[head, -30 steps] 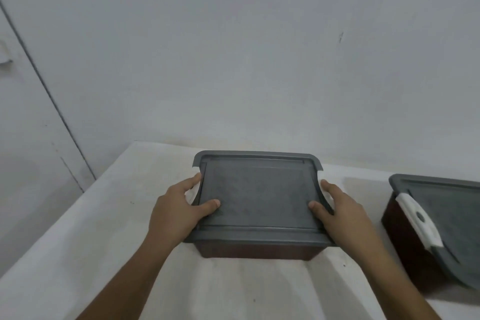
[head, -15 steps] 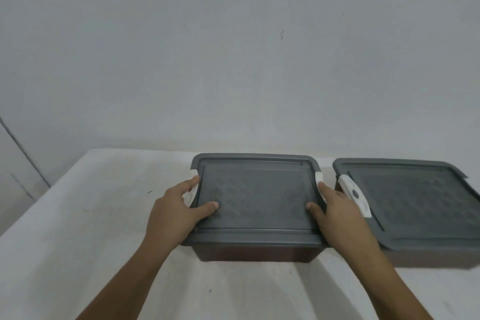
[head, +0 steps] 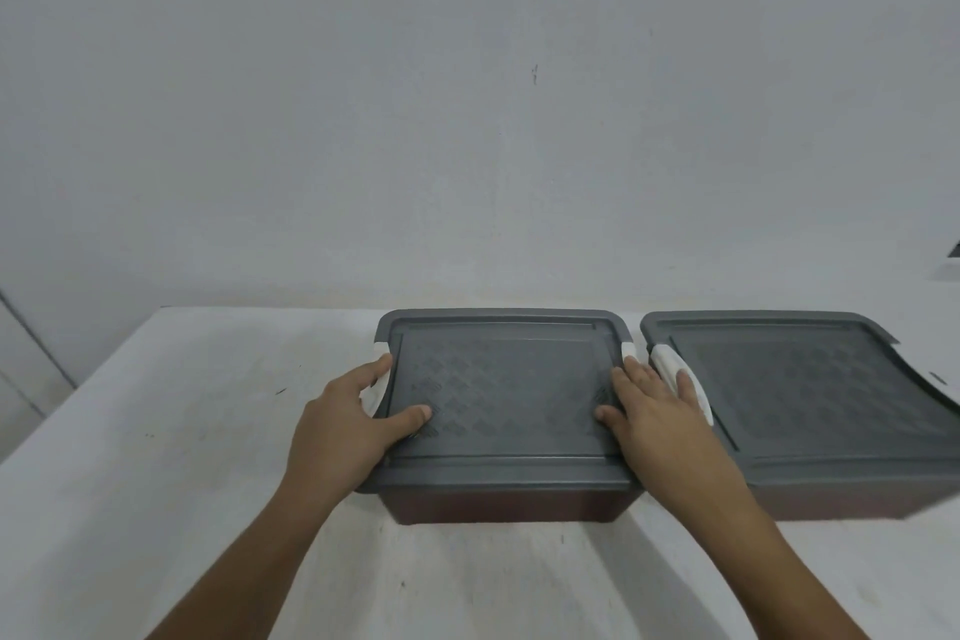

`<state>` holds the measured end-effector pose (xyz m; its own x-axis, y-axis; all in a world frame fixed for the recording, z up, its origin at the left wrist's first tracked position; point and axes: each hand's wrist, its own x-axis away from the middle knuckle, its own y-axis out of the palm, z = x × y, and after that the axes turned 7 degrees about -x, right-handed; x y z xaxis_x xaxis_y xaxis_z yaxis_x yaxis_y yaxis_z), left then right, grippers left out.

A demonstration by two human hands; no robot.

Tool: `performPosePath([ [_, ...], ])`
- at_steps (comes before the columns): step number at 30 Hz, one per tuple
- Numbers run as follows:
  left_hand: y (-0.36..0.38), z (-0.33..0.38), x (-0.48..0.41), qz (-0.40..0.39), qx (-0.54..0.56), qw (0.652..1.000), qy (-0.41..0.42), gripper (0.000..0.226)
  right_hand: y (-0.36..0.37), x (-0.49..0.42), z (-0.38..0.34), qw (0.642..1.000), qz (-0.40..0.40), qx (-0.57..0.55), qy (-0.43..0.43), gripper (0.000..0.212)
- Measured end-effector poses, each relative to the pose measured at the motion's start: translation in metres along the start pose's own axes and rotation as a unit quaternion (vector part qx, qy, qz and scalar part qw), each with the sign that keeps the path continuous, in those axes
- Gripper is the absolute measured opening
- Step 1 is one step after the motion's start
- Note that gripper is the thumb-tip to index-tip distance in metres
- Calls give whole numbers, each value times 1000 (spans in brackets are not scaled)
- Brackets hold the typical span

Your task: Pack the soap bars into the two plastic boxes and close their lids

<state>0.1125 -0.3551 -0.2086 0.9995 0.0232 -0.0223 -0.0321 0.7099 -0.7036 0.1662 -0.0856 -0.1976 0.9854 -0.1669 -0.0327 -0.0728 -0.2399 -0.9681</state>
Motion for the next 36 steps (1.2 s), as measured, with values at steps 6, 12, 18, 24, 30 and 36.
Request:
performPosePath([
  [6, 8, 7, 2, -1, 0, 1000, 1, 80, -3, 1, 10, 1000, -2, 25, 4, 52],
  [12, 12, 9, 3, 3, -2, 1000, 4, 80, -3, 3, 18, 1000, 2, 30, -2, 54],
  [18, 15, 11, 3, 5, -14, 1000, 4, 80, -4, 4, 24, 1000, 14, 10, -12, 54],
  [24, 14, 8, 3, -4, -16, 1000, 9, 79, 1, 7, 28, 993, 69, -88, -38, 45],
  [30, -7, 29, 9, -45, -151, 986, 49, 77, -28, 4, 20, 986, 38, -154, -47, 40],
  [36, -75, 98, 38, 57, 13, 970, 235, 43, -112, 13, -24, 933, 19, -321, -163, 26],
])
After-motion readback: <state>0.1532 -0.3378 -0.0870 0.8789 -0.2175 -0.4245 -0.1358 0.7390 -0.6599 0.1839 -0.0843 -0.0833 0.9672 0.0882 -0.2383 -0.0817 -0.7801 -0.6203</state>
